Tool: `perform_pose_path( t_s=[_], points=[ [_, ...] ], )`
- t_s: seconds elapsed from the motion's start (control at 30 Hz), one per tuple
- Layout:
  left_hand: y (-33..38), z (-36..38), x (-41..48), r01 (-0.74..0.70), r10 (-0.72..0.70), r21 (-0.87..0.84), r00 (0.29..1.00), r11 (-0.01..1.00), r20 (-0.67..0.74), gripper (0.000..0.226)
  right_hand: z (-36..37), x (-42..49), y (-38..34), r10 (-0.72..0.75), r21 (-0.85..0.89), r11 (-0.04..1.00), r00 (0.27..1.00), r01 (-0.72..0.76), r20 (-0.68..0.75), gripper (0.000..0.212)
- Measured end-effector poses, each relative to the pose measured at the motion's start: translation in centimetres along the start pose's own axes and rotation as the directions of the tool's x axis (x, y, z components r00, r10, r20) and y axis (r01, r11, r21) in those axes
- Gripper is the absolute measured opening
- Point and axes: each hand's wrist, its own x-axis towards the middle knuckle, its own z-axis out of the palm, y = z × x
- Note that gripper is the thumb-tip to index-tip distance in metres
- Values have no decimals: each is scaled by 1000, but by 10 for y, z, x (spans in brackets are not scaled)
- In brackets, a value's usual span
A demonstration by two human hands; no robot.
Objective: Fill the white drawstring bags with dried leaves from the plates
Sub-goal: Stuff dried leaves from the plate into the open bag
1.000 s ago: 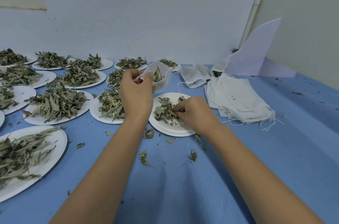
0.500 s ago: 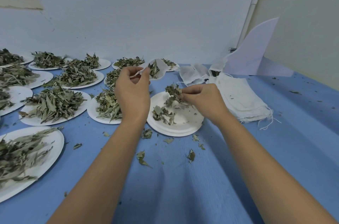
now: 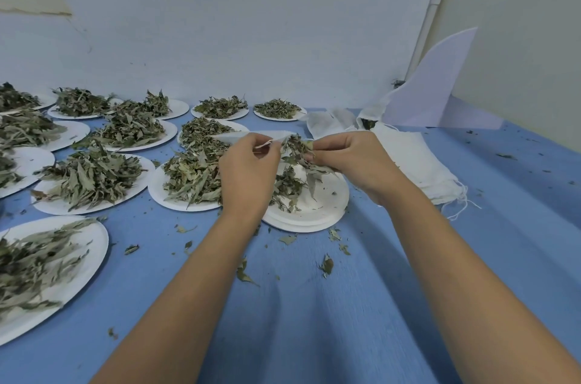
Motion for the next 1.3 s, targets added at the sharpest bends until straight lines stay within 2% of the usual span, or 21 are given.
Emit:
perform_pose_path(
  t_s=[0.03, 0.13, 0.2, 0.27, 0.37, 0.43, 0.53, 0.7, 0.87, 1.0, 1.13, 1.3],
  points=[
    [1, 1, -1, 20, -20, -37, 1000, 999, 14, 6, 0, 0, 0, -11, -48, 999, 1000, 10, -19, 22],
    [6, 2, -3, 97, -90, -131, 994, 987, 56, 14, 0, 2, 1, -41, -202, 979, 994, 20, -99, 21],
    [7, 3, -4, 111, -99, -138, 991, 984, 92, 14, 2, 3, 1, -73, -330, 944, 988, 25, -135, 13],
    [6, 5, -4, 118, -103, -146, 989, 982, 110, 12, 7, 3, 0, -123, -466, 883, 984, 49, -130, 15],
    [3, 7, -5, 87, -76, -88, 989, 992, 124, 10, 12, 1, -5, -211, -615, 780, 973, 114, -88, 19],
    [0, 8, -6, 29, -28, -7, 994, 1000, 110, 10, 13, 0, -9, -231, -640, 757, 970, 134, -70, 20],
    [-3, 9, -6, -10, 7, 41, 998, 999, 65, 14, 7, -2, -18, -199, -573, 812, 976, 113, -90, 18],
    [-6, 8, -4, 53, -53, 2, 998, 999, 45, 24, -2, -4, -25, -126, -406, 910, 989, 83, -82, 11],
    [-2, 8, -5, 58, -56, -36, 997, 998, 45, 20, 5, -7, -26, -81, -325, 942, 997, 77, -1, 11],
    [-1, 11, -5, 55, -54, -15, 998, 998, 39, 12, 7, -10, -28, -113, -264, 957, 993, 120, 40, 13],
    [-3, 10, -4, 69, -69, -28, 998, 997, 13, 14, -1, -9, -31, -165, -172, 971, 986, 169, 40, 20],
    [-6, 10, -2, 74, -74, 9, 997, 997, -5, 17, -5, -7, -28, -123, -85, 989, 992, 123, 10, 23]
  ],
)
